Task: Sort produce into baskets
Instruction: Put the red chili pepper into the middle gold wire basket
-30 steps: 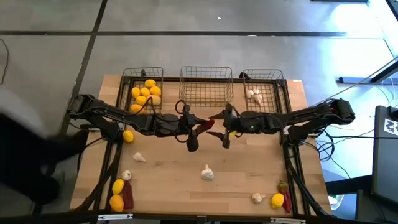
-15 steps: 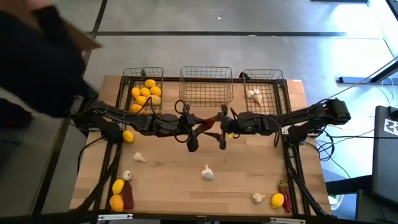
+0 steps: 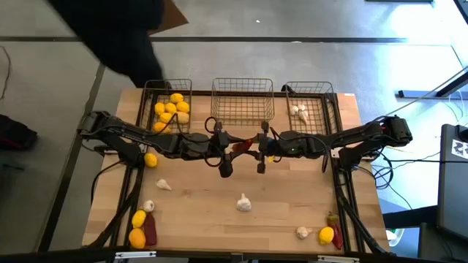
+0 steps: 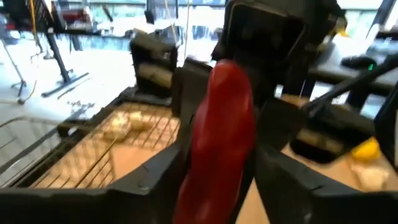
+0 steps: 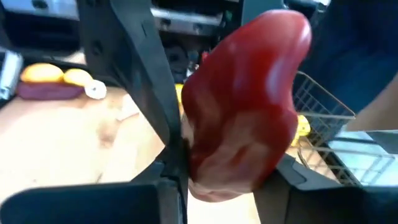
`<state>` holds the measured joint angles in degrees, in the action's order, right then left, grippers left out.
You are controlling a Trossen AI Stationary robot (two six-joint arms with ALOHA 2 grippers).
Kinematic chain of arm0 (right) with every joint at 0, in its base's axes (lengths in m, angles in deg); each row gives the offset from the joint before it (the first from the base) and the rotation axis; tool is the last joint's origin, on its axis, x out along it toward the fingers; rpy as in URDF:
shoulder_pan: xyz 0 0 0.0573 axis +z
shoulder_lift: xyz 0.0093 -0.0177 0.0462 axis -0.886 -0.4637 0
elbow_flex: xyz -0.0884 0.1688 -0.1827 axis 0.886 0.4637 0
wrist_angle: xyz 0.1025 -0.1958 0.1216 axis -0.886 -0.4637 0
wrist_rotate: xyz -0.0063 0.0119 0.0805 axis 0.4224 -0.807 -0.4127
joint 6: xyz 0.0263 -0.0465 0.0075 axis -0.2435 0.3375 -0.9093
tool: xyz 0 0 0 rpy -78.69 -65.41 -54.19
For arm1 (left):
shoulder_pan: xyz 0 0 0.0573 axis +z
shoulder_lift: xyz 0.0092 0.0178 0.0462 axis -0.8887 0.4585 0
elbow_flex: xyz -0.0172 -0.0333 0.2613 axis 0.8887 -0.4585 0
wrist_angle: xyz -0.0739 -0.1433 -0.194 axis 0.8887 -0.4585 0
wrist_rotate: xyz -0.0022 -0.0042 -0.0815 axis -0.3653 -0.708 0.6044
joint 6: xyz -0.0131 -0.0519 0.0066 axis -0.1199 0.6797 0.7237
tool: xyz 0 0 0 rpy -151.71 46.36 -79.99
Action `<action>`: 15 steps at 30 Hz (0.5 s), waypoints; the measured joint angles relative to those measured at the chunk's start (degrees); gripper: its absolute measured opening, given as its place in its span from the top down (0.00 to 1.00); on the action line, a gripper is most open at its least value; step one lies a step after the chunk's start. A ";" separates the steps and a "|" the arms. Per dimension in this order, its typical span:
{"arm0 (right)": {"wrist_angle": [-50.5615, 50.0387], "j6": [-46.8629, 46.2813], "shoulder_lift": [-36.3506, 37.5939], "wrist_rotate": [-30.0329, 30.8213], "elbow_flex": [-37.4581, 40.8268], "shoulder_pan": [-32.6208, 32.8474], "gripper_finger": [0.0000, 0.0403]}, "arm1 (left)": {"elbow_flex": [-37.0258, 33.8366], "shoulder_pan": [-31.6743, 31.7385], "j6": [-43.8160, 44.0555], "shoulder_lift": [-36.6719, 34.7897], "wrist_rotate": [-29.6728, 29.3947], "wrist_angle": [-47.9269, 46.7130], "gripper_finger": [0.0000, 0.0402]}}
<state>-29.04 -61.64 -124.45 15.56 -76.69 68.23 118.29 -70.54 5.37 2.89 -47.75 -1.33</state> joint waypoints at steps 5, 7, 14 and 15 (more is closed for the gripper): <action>-4.79 2.40 2.00 4.11 -1.44 -0.38 0.70 | 0.00 -0.03 2.08 -4.57 -0.21 -13.50 0.45; -9.73 4.18 2.21 6.88 -3.41 -0.93 0.70 | 0.00 -0.04 3.87 -6.05 -1.60 -19.69 0.44; -28.16 7.00 2.29 12.11 -13.97 -4.08 0.71 | -0.83 -0.04 9.03 -6.46 -4.96 -32.40 0.45; -30.64 6.97 2.28 12.52 -15.24 -4.85 0.71 | -1.85 -0.04 9.24 -6.41 -4.94 -31.94 0.45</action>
<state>-59.69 -54.67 -122.17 28.08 -91.93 63.39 116.44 -70.59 14.61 -3.52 -52.69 -33.27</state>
